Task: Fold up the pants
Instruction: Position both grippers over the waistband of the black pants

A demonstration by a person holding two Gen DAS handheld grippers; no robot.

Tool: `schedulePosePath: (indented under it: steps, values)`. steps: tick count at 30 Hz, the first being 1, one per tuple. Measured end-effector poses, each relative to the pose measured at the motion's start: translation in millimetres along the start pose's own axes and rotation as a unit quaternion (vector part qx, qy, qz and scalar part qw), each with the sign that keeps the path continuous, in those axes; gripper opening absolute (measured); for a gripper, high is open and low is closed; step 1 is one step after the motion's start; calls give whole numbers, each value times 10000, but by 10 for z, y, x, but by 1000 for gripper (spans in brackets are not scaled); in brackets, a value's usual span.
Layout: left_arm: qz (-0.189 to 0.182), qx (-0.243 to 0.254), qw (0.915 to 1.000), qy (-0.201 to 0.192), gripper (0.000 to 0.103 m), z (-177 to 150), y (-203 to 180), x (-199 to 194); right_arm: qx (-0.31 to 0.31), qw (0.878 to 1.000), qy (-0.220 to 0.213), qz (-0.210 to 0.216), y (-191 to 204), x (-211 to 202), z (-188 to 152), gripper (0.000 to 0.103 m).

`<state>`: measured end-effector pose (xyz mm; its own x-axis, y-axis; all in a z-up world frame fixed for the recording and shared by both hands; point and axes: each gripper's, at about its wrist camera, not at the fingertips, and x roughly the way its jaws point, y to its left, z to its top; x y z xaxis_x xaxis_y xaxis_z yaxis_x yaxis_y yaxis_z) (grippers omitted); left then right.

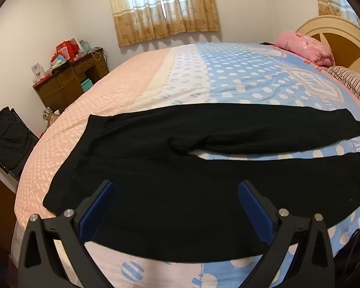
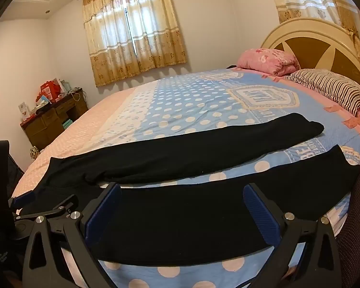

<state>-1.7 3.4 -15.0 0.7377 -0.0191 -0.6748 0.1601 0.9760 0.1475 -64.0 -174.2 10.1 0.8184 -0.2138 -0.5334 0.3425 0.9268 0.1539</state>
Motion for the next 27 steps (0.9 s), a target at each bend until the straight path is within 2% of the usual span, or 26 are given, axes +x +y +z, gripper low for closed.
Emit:
schedulePosePath:
  steps: [27]
  values:
    - [3,22,10000,30,103,15,3,14,26,10000,87,0,-9,60,-13,102]
